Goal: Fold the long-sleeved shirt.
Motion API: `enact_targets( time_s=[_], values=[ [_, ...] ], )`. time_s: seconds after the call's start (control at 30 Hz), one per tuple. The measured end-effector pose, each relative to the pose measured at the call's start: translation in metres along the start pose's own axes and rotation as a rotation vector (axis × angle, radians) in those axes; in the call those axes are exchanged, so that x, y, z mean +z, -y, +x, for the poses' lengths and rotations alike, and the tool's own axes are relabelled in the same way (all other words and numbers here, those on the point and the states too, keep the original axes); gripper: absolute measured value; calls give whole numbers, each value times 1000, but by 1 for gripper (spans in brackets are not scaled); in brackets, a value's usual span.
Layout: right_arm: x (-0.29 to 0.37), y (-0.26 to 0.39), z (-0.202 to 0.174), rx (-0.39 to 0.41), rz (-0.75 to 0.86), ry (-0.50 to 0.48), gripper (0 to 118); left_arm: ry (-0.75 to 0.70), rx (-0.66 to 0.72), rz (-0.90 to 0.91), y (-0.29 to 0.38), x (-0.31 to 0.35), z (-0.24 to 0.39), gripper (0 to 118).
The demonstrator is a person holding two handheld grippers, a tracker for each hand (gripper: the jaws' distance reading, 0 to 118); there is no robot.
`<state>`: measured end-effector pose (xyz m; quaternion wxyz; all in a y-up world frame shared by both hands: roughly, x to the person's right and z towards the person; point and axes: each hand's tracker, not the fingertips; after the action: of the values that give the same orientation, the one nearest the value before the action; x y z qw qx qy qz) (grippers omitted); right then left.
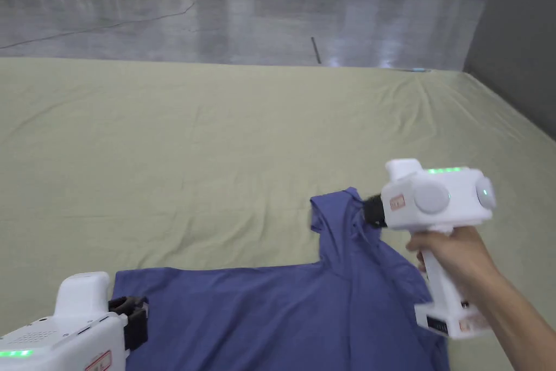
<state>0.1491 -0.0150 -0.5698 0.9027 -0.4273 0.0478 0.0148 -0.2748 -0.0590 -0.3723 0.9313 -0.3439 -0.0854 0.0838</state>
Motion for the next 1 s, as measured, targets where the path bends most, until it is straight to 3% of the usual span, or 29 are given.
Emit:
enact_targets(
  time_s=[0.03,0.27,0.33,0.4,0.43,0.5,0.57,0.67,0.83,1.0],
  values=[
    [-25,-16,0,4,-34,-1,105,-2,-1,-3,-2,-10,0,0],
    [-154,-68,-1,-8,-207,36,106,-29,-10,-46,-18,-62,-5,0],
    [-167,-69,-5,-14,-225,54,96,-31,0,-48,-21,-69,-11,0],
    [-180,-69,-7,-29,-273,98,68,-36,15,-54,-21,-72,-14,0],
    [-180,-64,-9,-26,-309,102,62,-42,22,-55,-20,-72,-14,0],
    [-173,-61,-12,-60,-269,92,58,-42,26,-58,-20,-67,-18,0],
    [-158,-62,-15,-61,-262,79,8,-38,34,-57,-19,-61,-17,0],
    [-114,-61,-17,-111,-171,80,8,-46,36,-50,-20,-45,-17,0],
    [19,-33,-28,-60,31,67,8,-24,22,-2,-22,-2,-9,0],
    [131,50,-42,-28,151,47,8,14,13,24,-14,42,6,0]
  ],
)
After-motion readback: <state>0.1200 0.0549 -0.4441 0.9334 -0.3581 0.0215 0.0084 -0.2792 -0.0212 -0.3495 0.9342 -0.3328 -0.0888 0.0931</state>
